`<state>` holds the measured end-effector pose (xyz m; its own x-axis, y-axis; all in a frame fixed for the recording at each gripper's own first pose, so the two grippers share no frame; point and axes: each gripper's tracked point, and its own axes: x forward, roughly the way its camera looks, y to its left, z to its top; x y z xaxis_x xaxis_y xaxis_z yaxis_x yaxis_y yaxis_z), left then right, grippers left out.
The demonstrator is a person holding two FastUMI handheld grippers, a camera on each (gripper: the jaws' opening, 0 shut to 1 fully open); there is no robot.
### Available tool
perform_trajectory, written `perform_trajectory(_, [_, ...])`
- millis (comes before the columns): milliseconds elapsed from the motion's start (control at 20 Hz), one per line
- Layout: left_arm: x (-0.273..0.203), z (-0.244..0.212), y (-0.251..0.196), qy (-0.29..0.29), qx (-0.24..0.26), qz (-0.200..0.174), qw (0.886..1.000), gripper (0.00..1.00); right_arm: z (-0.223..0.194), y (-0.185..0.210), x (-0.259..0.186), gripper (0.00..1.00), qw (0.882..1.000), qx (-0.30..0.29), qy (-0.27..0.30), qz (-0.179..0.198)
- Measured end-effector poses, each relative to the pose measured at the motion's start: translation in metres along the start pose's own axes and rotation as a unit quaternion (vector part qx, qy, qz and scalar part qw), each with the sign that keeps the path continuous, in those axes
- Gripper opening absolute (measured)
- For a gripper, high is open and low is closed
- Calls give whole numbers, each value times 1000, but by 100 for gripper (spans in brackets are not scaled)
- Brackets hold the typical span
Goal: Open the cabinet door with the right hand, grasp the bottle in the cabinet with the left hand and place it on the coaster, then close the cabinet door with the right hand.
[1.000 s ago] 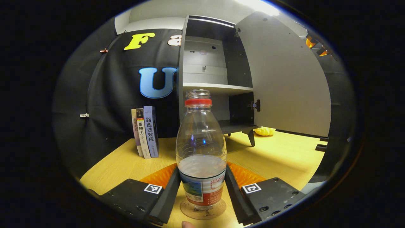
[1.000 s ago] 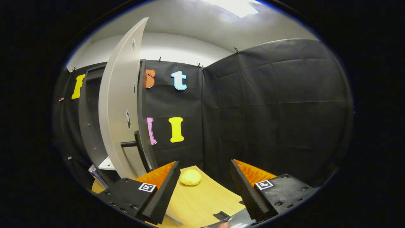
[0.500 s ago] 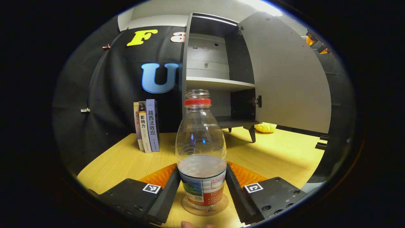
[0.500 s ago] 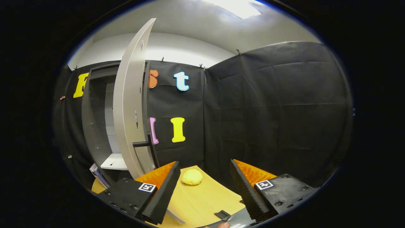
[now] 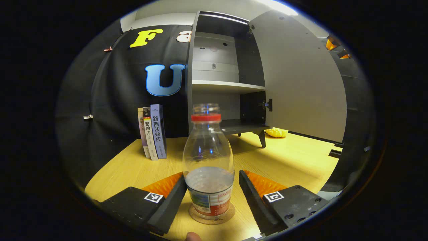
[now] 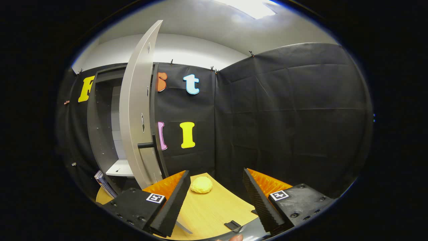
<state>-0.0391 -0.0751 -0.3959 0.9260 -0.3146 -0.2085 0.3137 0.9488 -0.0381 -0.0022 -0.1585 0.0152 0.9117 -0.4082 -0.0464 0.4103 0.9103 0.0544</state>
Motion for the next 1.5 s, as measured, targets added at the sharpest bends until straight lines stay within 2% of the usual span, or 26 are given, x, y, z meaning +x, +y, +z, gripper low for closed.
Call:
perform_trajectory(100, [-3,18,3,-8,-2,7,1000,94,-2,-2,3,98,1000,2,1,1])
perform_trajectory(350, [-8,75,9,-25,0,21,999,94,-7,10,16,98,999,8,12,31])
perform_trajectory(550, [-15,139,13,-47,-10,40,998,94,-2,18,23,98,999,-2,0,55])
perform_trajectory(700, [-26,189,7,-51,-39,43,997,94,5,23,33,98,997,-1,-10,71])
perform_trajectory(900, [-46,256,10,-55,-44,61,996,93,5,29,48,98,996,22,2,89])
perform_trajectory(1150, [-60,286,29,-41,-61,92,993,95,5,39,49,98,993,44,7,106])
perform_trajectory(1400, [-69,301,50,-50,-44,112,991,94,6,42,46,97,994,21,1,111])
perform_trajectory(1450, [-69,299,51,-47,-41,111,992,94,6,42,46,100,994,19,2,109])
perform_trajectory(1500, [-69,298,51,-45,-40,111,992,95,6,45,45,97,994,18,3,111])
